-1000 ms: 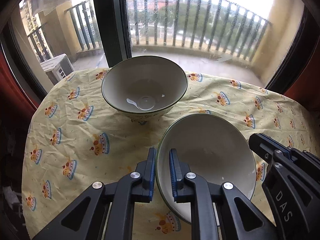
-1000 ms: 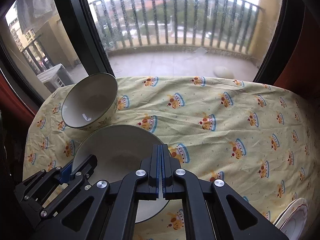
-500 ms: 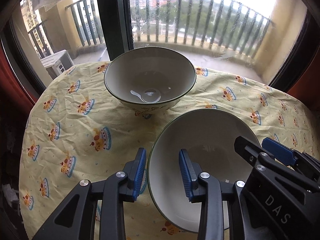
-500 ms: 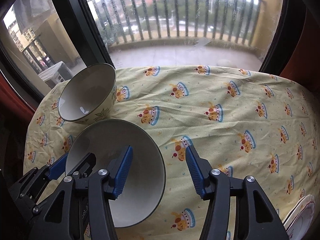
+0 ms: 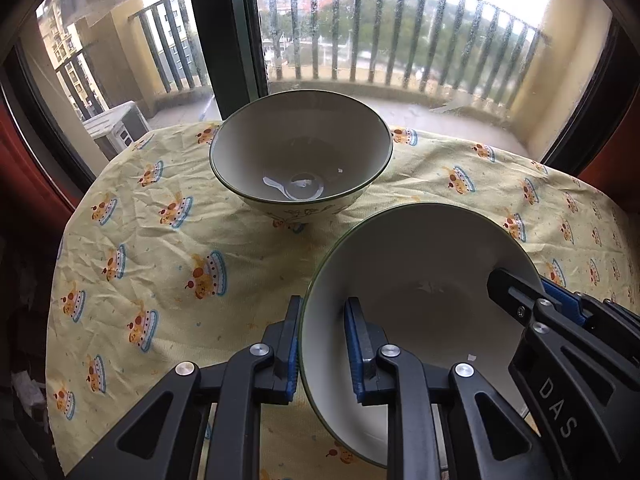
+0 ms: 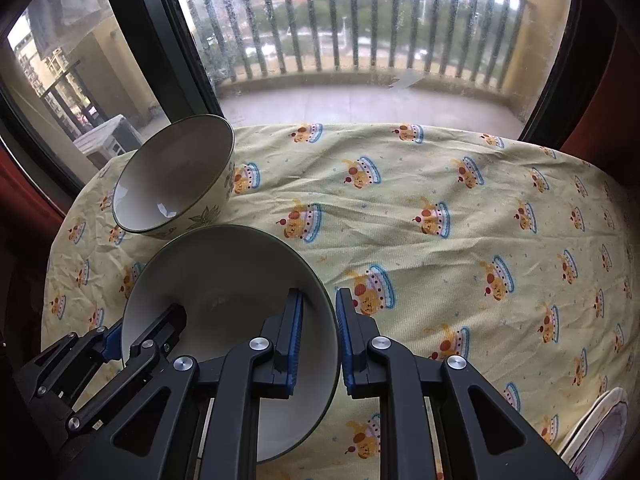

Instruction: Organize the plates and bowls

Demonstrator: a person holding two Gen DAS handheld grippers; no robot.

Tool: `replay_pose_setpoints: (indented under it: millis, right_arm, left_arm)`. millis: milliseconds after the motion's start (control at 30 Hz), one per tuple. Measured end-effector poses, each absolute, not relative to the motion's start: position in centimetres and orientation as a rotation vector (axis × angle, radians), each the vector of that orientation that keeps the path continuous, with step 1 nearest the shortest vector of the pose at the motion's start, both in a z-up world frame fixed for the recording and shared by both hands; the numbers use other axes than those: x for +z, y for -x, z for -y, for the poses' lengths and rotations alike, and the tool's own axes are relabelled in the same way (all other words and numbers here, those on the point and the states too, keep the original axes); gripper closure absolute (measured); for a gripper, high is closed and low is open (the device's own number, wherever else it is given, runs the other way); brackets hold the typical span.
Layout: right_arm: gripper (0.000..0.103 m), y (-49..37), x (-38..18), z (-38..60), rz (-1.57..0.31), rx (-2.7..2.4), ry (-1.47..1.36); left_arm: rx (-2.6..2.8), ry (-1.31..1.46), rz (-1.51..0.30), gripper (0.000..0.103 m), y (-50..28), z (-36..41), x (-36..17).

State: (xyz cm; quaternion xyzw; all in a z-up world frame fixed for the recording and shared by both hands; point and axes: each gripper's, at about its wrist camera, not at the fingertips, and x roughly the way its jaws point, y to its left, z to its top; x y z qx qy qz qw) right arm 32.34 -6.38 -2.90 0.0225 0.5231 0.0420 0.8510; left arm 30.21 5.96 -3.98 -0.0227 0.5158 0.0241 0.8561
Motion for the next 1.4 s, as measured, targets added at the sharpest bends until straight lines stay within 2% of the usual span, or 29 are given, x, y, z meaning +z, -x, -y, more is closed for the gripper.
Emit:
replay_pose_setpoints:
  millis: [767, 1400]
  right_arm:
    - [0.083, -25.7, 5.8, 12.2, -0.976, 0.1, -0.079]
    - [0.083, -17.4, 7.3, 18.8, -0.958, 0.135, -0.08]
  left_arm:
    - [0.056, 0.057, -0.959, 0.085, -23.6, -0.2, 4.1]
    - [0.052, 0.047, -0.939, 0.085, -16.1, 5.9, 4.8]
